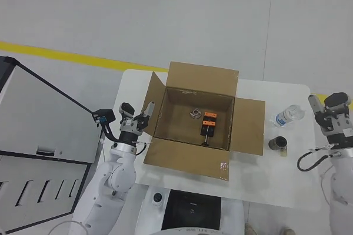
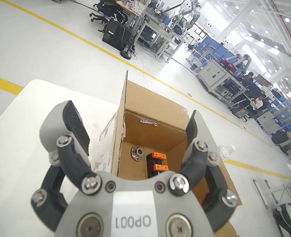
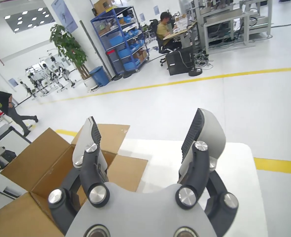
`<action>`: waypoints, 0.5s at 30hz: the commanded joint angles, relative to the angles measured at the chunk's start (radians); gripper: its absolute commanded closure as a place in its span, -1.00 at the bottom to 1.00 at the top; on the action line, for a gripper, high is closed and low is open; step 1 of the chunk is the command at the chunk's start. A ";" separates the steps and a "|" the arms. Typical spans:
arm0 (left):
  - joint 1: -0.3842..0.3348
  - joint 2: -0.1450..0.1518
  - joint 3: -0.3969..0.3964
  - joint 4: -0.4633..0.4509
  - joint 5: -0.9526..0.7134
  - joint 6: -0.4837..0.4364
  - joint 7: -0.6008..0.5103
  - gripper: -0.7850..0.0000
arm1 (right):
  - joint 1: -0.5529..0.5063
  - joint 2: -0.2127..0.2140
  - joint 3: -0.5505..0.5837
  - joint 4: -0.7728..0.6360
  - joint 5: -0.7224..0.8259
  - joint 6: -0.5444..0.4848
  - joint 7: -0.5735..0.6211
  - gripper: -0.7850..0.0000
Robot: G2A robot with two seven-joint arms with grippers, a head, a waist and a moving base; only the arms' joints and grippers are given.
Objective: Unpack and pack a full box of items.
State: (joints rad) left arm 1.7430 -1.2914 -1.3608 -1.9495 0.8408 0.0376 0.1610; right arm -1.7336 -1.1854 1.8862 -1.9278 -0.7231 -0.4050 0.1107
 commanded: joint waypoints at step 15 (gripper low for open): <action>0.000 0.000 0.000 0.000 0.000 0.000 0.000 -1.00 | -0.034 -0.015 -0.188 -0.063 -0.184 0.094 -0.069 -1.00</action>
State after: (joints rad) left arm 1.7430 -1.2914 -1.3608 -1.9495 0.8408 0.0376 0.1610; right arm -1.7678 -1.2002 1.6983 -1.9904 -0.9066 -0.3105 0.0417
